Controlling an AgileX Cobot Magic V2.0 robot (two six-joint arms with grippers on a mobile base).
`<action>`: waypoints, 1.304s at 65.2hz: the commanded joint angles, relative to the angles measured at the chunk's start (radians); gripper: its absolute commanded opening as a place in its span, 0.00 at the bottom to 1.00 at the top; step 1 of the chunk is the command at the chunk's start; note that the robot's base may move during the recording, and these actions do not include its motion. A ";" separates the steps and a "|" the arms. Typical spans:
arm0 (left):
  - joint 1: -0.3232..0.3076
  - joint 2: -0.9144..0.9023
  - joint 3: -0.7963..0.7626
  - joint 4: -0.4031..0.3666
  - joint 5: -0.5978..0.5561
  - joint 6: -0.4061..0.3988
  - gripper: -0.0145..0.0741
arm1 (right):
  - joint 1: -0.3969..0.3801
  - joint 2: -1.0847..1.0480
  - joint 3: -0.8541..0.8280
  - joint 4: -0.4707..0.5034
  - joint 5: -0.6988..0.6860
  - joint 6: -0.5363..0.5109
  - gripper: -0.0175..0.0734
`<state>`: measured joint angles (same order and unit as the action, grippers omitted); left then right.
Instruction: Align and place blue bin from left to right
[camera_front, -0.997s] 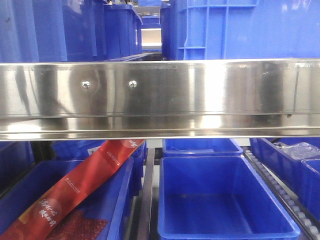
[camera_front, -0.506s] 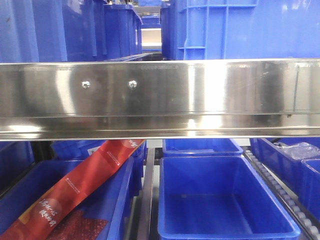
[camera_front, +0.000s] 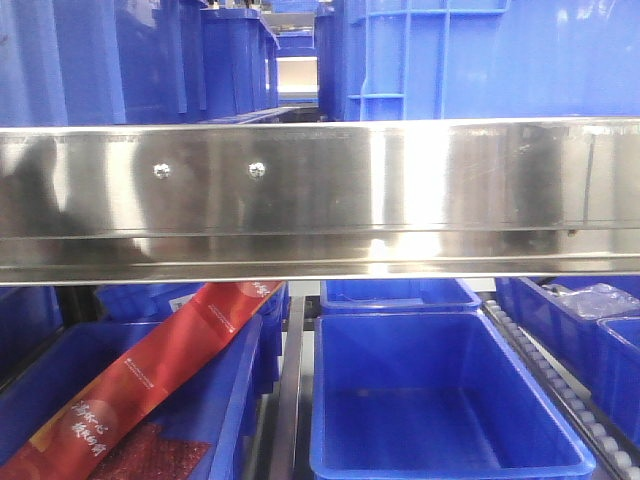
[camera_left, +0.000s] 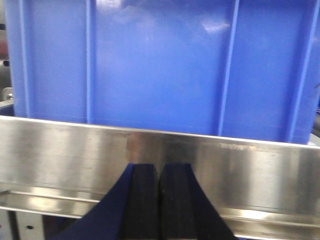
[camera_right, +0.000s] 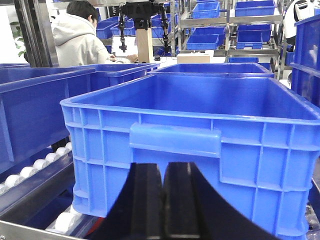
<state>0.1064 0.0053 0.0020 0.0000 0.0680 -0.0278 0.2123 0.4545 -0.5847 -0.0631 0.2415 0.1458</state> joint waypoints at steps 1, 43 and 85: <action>-0.036 -0.005 -0.002 0.000 -0.021 -0.002 0.04 | -0.003 -0.006 0.002 -0.010 -0.025 -0.008 0.01; -0.071 -0.005 -0.002 0.041 0.020 -0.086 0.04 | -0.003 -0.006 0.002 -0.010 -0.025 -0.008 0.01; -0.071 -0.005 -0.002 0.041 0.020 -0.086 0.04 | -0.008 -0.016 0.004 -0.036 -0.017 -0.056 0.01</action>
<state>0.0390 0.0053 0.0020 0.0398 0.0957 -0.1059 0.2123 0.4538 -0.5847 -0.0811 0.2396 0.1388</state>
